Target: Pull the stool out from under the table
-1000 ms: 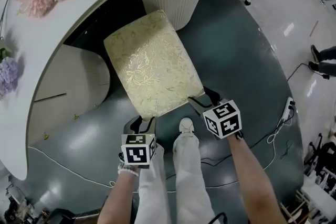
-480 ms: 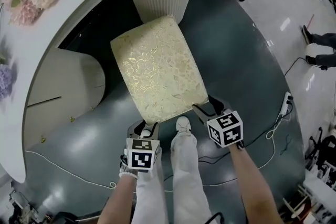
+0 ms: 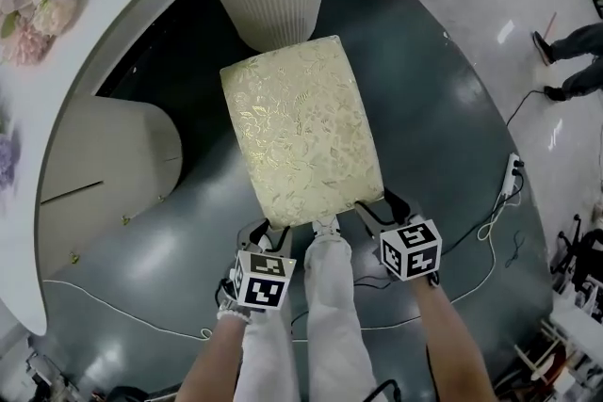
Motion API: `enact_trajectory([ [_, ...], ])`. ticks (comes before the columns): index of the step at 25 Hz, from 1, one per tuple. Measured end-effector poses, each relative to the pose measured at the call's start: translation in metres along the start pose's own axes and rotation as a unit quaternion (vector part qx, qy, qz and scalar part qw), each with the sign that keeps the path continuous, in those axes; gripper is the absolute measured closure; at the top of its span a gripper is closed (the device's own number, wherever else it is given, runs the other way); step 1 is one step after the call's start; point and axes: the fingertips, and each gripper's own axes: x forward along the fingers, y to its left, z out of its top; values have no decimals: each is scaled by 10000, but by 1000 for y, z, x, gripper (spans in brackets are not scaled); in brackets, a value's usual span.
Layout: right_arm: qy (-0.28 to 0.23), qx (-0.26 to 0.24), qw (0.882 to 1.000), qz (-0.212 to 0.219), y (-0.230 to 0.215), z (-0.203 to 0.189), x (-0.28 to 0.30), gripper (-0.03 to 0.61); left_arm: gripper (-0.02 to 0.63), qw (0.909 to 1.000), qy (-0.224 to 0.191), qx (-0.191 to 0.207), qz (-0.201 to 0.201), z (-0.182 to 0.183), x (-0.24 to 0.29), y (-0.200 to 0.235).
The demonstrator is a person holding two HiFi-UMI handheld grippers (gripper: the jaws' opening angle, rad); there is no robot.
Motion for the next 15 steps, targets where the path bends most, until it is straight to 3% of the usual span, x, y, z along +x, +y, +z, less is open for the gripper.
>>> enact_trajectory([
  [15,112,294,9989,-340,-29,-38,-36,291,446,9973,311,566,-350,-6,6,-51],
])
